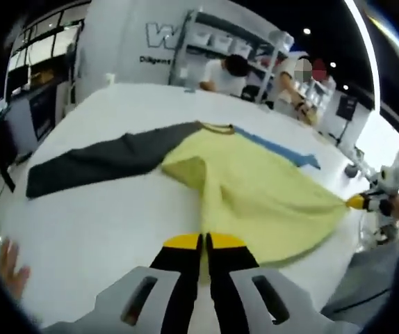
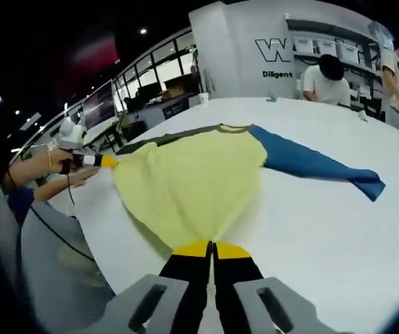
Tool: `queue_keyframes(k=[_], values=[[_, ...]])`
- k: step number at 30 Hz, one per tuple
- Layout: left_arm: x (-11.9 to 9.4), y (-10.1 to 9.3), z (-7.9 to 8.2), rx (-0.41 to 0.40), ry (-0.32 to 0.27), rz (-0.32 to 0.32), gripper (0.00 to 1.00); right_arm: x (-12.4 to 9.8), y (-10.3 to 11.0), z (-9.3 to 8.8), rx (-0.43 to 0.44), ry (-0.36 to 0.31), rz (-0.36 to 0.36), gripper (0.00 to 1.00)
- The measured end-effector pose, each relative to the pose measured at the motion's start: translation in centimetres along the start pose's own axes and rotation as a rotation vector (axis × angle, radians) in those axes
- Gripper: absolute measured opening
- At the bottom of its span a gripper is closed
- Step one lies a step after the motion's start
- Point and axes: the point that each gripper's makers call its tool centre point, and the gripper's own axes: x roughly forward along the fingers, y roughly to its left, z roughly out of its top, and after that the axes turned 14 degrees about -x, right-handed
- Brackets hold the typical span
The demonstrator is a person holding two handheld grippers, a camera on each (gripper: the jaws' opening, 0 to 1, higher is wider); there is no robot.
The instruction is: Fold the garment on the visible template until the final outline fits inside the template.
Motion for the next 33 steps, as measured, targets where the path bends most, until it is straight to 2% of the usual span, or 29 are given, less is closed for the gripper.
queue_keyframes(k=[4,7,10,16,18,25,33], values=[[-1.9,0.8,-2.5,-0.013,0.040,0.031,0.00,-0.4,1.1,-0.7,0.000,0.014,0.019,0.00],[-3.0,0.9,-3.8,-0.043,0.057,0.049,0.00,-0.6,1.7,-1.4,-0.001,0.031,0.035,0.00],[-3.4,1.2,-4.8,-0.060,0.083,0.058,0.00,-0.9,2.2,-2.6,-0.018,0.072,0.042,0.00],[-3.4,1.2,-7.7,-0.053,0.160,0.070,0.00,-0.8,2.8,-5.7,0.007,0.143,0.054,0.00],[-3.3,1.4,-8.2,-0.045,0.173,0.081,0.00,-1.0,3.1,-6.3,0.005,0.169,0.057,0.00],[-3.2,1.7,-8.8,-0.043,0.189,0.093,0.00,-0.9,3.1,-7.1,0.015,0.173,0.051,0.00],[-3.4,1.6,-9.5,-0.048,0.199,0.100,0.00,-1.0,3.1,-7.6,-0.015,0.197,0.052,0.00]])
